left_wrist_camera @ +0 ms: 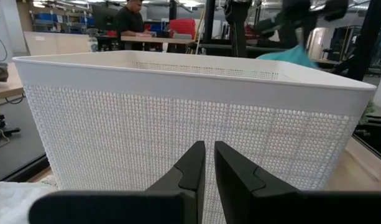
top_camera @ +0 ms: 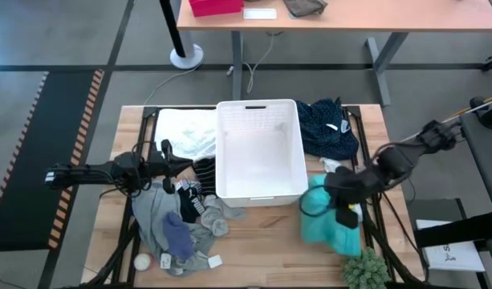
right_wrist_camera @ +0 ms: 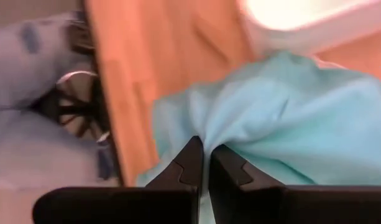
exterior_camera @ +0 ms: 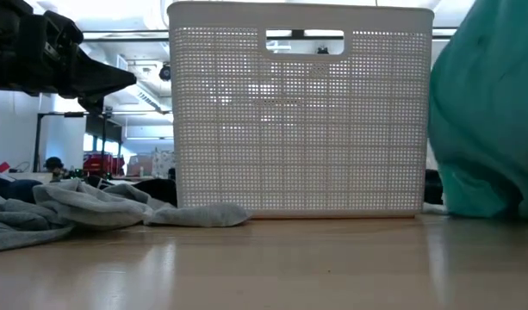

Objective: Sort clothes
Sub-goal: Move the light blue shorts to the bottom center of the table

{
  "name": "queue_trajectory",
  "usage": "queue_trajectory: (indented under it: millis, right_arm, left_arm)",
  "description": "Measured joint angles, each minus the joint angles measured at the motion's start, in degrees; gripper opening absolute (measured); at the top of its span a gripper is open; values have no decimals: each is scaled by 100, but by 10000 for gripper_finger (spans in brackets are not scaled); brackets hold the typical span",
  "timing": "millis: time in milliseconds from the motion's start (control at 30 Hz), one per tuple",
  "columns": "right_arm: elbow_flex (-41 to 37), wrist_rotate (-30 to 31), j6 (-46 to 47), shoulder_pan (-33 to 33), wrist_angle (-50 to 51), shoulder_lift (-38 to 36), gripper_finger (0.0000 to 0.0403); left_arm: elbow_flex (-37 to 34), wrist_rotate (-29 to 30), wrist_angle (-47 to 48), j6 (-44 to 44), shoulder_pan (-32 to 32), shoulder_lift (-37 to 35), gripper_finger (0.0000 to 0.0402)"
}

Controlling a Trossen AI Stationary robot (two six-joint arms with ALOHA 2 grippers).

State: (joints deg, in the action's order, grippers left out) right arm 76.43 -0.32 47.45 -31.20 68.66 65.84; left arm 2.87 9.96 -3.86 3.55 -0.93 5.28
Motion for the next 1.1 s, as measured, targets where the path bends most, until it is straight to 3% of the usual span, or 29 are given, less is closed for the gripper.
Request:
queue_trajectory:
  millis: [200, 400, 867, 1100]
  right_arm:
    - [235, -11, -110, -486, -923, 78, 0]
    - [270, -17, -565, -504, -1244, 490, 0]
    - [294, 496, -1811, 72, -1194, 2505, 0]
    - [271, 395, -1666, 48, -1273, 2349, 13]
  left_arm:
    - [0, 2, 9, 0, -2, 1, 23]
    - [0, 3, 11, 0, 0, 7, 23]
    - [0, 5, 8, 0, -2, 7, 23]
    - [0, 8, 0, 2, 0, 13, 23]
